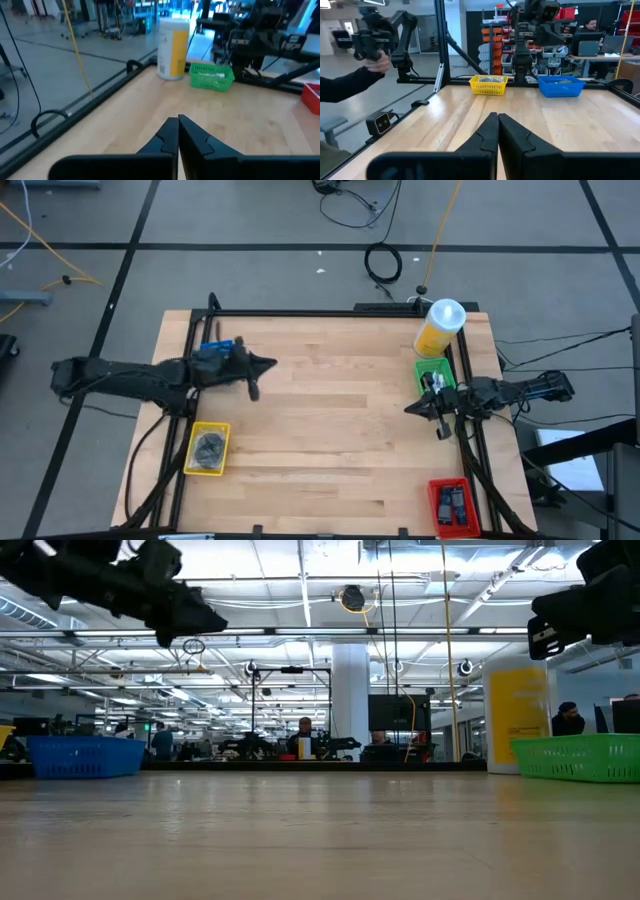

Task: Pick & Place Travel size toiletries
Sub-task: Return to Home Position

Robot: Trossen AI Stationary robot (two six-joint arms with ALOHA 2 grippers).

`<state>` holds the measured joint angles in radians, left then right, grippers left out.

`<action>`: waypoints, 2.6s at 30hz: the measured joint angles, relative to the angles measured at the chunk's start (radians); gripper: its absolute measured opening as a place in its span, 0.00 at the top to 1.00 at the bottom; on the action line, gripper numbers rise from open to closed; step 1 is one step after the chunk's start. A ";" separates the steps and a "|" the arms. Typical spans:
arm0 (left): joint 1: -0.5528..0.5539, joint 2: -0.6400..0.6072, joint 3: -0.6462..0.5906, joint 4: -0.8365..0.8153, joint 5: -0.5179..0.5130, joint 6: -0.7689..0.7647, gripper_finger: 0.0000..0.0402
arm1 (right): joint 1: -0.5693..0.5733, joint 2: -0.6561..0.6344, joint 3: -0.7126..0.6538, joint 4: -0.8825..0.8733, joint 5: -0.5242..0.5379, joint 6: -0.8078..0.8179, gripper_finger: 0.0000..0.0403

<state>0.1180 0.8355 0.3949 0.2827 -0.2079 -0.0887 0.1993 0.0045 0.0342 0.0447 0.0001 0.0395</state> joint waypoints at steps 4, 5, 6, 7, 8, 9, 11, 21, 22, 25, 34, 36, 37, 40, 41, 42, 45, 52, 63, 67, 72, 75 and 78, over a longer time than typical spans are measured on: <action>0.087 -0.129 -0.047 0.000 0.139 0.062 0.99 | 0.000 0.000 -0.001 0.052 0.001 0.000 1.00; 0.097 -0.153 -0.051 -0.001 0.174 0.087 0.98 | 0.000 0.000 -0.001 0.053 0.001 0.000 1.00; 0.104 -0.173 -0.053 -0.005 0.198 0.105 0.97 | 0.000 0.000 -0.001 0.049 0.000 0.000 1.00; 0.107 -0.189 -0.054 -0.007 0.210 0.110 0.96 | 0.000 0.001 -0.001 0.048 0.000 0.000 1.00; 0.107 -0.199 -0.054 0.001 0.212 0.111 0.95 | 0.000 0.001 -0.001 0.049 0.000 0.000 1.00; 0.107 -0.207 -0.054 0.010 0.209 0.110 0.94 | 0.000 0.000 -0.001 0.049 -0.001 0.000 1.00; 0.107 -0.217 -0.054 0.021 0.206 0.110 0.93 | 0.000 0.001 -0.001 0.049 -0.001 0.000 1.00; 0.107 -0.213 -0.054 0.028 0.204 0.106 0.91 | 0.000 0.000 -0.001 0.054 -0.001 0.000 1.00; 0.105 -0.213 -0.054 0.025 0.204 0.084 0.91 | 0.000 0.000 -0.001 0.054 -0.001 0.000 1.00; 0.067 -0.272 -0.054 -0.108 0.200 -0.014 0.91 | 0.000 0.001 -0.001 0.055 -0.001 0.000 1.00; -0.103 -0.594 -0.198 -0.271 0.127 0.129 0.91 | 0.000 0.000 -0.001 0.056 -0.001 0.000 1.00; -0.128 -0.662 -0.259 -0.250 0.109 0.143 0.91 | 0.000 0.001 -0.001 0.056 -0.002 0.000 1.00; -0.136 -0.693 -0.292 -0.248 0.108 0.149 0.91 | 0.000 0.001 -0.001 0.056 -0.001 0.000 1.00; -0.147 -0.780 -0.379 -0.184 0.110 0.168 0.91 | 0.000 0.001 -0.001 0.056 -0.001 0.000 1.00; -0.145 -0.810 -0.382 -0.223 0.108 0.168 0.91 | 0.000 0.001 -0.001 0.056 -0.001 0.000 1.00; -0.140 -0.832 -0.381 -0.238 0.114 0.161 0.91 | 0.001 0.001 -0.001 0.056 -0.002 0.000 1.00; -0.108 -0.830 -0.378 -0.259 0.124 0.123 0.91 | 0.001 0.001 -0.001 0.056 -0.002 0.000 1.00; -0.082 -0.830 -0.378 -0.265 0.138 0.221 0.91 | 0.001 0.003 -0.001 0.052 -0.002 0.000 1.00; -0.082 -0.820 -0.382 -0.225 0.129 0.243 0.91 | 0.001 0.004 -0.001 0.052 -0.002 0.000 1.00; -0.082 -0.820 -0.383 -0.217 0.129 0.235 0.91 | 0.001 0.004 -0.001 0.052 -0.002 0.000 1.00; -0.082 -0.820 -0.383 -0.216 0.129 0.235 0.91 | 0.001 0.004 -0.001 0.052 -0.002 0.000 1.00; -0.082 -0.820 -0.382 -0.214 0.129 0.235 0.91 | 0.001 0.004 -0.001 0.052 -0.002 0.000 1.00; -0.082 -0.820 -0.382 -0.213 0.129 0.235 0.91 | 0.001 0.004 -0.002 0.052 -0.002 0.000 1.00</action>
<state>0.0360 0.0154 0.0128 0.0692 -0.0792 0.1467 0.2001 0.0086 0.0326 0.0967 -0.0017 0.0396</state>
